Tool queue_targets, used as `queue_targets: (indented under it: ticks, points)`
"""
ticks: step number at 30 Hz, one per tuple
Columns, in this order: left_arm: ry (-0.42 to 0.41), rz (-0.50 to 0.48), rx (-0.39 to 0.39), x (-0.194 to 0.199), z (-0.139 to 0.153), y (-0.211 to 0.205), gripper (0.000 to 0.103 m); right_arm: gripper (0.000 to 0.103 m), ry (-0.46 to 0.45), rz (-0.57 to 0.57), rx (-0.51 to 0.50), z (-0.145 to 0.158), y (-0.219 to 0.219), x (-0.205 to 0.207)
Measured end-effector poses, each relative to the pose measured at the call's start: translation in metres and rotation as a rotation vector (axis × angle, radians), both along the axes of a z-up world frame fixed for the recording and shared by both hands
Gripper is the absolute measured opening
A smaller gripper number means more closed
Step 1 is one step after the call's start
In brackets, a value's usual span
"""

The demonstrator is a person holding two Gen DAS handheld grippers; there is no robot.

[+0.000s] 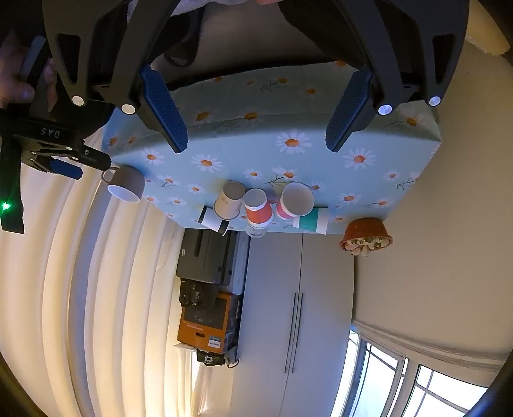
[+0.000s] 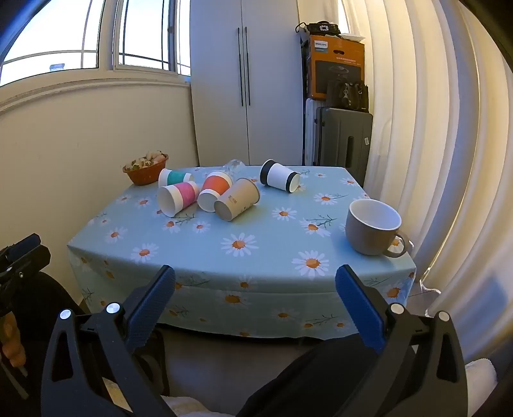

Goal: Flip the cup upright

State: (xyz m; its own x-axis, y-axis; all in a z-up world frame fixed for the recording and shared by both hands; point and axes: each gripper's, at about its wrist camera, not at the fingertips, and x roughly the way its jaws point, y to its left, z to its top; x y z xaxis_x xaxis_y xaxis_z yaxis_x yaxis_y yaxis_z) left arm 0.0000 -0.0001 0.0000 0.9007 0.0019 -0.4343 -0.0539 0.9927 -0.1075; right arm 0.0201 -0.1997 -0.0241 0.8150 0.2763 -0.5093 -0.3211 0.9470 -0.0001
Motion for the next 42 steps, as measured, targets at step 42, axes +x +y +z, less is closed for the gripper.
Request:
queue_targets:
  ticks: [42]
  points:
    - [0.002, 0.003, 0.006, -0.0011, -0.0002, 0.0009, 0.086, 0.099, 0.004, 0.002, -0.008, -0.0013, -0.0005, 0.0027]
